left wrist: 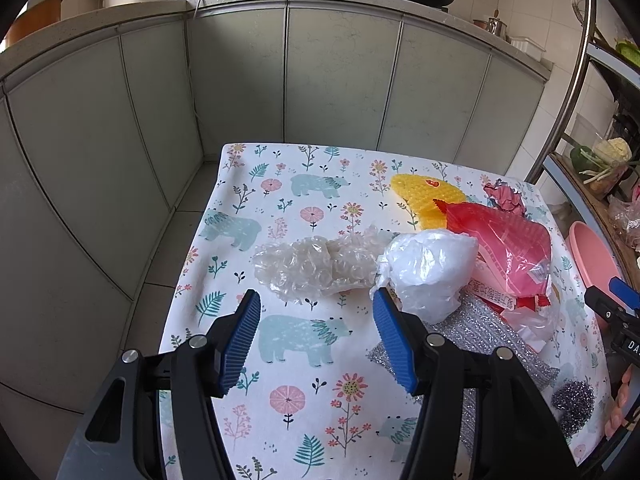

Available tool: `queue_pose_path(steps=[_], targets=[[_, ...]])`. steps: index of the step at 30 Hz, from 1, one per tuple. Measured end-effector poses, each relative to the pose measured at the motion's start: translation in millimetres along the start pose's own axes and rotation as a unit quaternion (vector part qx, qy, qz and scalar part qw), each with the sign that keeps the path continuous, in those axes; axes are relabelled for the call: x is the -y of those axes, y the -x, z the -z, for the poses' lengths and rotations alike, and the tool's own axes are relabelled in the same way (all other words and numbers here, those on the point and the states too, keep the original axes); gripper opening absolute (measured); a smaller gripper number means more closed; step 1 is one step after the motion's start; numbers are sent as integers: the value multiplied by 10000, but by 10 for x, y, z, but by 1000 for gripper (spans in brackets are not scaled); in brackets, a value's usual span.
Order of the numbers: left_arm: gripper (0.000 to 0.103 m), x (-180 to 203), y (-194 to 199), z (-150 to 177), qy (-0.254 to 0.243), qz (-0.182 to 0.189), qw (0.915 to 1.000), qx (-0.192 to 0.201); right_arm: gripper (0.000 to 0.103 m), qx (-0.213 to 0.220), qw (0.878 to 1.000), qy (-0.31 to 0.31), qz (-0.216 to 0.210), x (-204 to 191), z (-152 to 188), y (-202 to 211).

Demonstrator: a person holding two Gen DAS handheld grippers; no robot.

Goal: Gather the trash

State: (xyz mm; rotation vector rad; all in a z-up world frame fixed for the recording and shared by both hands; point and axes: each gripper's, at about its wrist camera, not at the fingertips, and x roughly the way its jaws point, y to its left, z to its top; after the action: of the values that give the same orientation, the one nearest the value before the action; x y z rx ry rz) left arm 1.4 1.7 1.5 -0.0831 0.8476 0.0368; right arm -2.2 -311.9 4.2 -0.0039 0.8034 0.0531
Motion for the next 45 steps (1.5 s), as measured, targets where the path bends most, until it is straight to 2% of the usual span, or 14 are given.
queue_pose_path(steps=[11, 25, 45], targets=[[58, 21, -24, 25, -4, 15, 10000, -8, 91, 7, 10000, -1, 42, 11, 3, -3], [58, 22, -72, 55, -106, 205, 9997, -104, 91, 18, 10000, -9, 82, 10, -7, 12], [59, -118, -418, -199, 150, 321, 9987, -378, 91, -112, 9999, -103, 15, 58, 24, -92]])
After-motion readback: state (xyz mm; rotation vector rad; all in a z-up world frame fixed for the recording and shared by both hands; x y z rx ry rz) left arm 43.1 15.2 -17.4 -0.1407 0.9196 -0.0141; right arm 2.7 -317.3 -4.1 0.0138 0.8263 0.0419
